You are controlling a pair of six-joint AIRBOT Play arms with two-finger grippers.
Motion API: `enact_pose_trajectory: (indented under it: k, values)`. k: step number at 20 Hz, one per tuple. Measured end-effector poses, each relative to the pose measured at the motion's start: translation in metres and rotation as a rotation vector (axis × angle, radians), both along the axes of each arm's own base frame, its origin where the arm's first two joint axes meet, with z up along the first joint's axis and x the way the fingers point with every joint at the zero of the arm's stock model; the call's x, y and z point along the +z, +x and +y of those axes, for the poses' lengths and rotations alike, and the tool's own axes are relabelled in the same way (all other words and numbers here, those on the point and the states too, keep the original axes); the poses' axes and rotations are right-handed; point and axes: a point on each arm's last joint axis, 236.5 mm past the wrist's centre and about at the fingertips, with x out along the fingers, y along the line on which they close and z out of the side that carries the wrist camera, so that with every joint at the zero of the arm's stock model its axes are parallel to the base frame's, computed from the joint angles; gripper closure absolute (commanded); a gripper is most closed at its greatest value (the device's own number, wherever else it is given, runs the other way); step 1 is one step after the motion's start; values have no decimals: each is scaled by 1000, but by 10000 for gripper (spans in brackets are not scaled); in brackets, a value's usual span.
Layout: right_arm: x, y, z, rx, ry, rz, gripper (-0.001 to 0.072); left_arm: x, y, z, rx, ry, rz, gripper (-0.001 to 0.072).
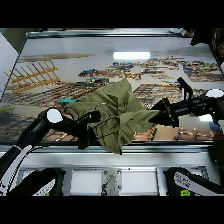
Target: Fold the clothes and pants, and hang the long-sleeved shirts on hangers.
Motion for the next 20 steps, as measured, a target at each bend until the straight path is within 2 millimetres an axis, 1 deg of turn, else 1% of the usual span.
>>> enact_pose_trajectory:
  k: [4, 6, 15, 20]
  values:
    - [-7, -4, 14, 49, 11, 29, 259, -2, -1, 3, -8, 14, 1, 697]
    - [-8, -5, 18, 61, 20, 35, 259, -3, -1, 4, -9, 17, 0, 698]
    - [-8, -6, 21, 62, 27, 71, 260, -2, 0, 2, -4, 11, -2, 698]
    - [-3, -4, 23, 52, 49, 72, 269, -2, 0, 2, -2, 10, -3, 698]
